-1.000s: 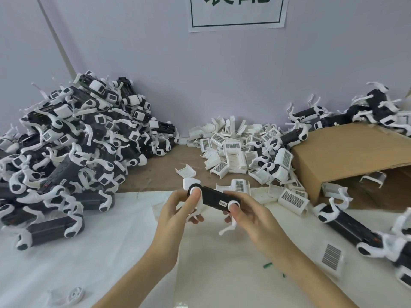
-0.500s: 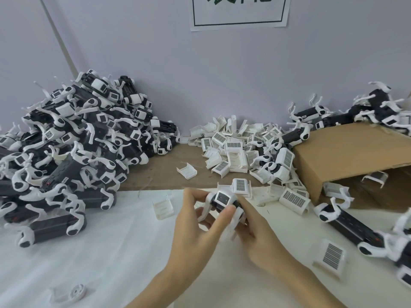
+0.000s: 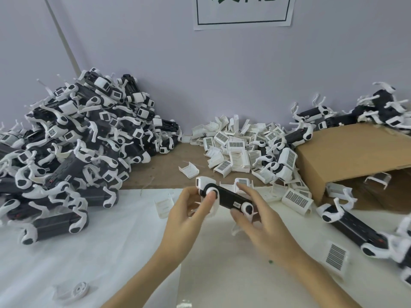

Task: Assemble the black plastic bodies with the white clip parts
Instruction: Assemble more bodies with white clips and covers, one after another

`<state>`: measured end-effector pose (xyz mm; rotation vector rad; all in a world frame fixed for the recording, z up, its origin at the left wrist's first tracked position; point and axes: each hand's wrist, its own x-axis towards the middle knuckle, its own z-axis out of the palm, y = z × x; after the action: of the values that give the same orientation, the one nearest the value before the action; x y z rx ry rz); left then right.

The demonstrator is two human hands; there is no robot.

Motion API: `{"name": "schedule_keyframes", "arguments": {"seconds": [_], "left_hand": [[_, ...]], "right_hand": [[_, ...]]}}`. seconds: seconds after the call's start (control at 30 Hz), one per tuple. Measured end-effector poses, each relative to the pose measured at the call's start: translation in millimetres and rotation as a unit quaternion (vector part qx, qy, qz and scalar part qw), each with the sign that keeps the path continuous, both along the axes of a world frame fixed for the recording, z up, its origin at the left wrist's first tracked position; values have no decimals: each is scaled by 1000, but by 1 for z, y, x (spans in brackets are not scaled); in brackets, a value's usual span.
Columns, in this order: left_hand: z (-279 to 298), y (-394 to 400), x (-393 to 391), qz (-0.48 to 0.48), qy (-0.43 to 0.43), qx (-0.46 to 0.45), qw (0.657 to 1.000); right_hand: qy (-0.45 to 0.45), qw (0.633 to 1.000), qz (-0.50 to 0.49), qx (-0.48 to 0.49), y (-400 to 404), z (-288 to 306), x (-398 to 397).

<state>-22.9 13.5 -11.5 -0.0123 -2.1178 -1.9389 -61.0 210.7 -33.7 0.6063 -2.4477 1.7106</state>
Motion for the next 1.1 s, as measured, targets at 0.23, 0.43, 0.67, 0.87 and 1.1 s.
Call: {"name": "schedule_keyframes", "arguments": {"seconds": [0.23,0.43,0.67,0.87,1.1], "left_hand": [[-8,-17,-5,-70,-31,-21,997],[-15,-42,-14,-105,80,-283,950],[-20,-37,-13,-14,198,-422,885],[-17,-30,-8,-23,119,-259,958],[-21,-11,-7,-11,67,-67,995]], "right_hand": [[-83,992,40,-90,10,8,-6],[80,995,13,66,19,8,-11],[243,956,-14,164,20,8,-12],[110,986,3,127,19,12,-6],[19,996,17,89,-2,4,7]]}}
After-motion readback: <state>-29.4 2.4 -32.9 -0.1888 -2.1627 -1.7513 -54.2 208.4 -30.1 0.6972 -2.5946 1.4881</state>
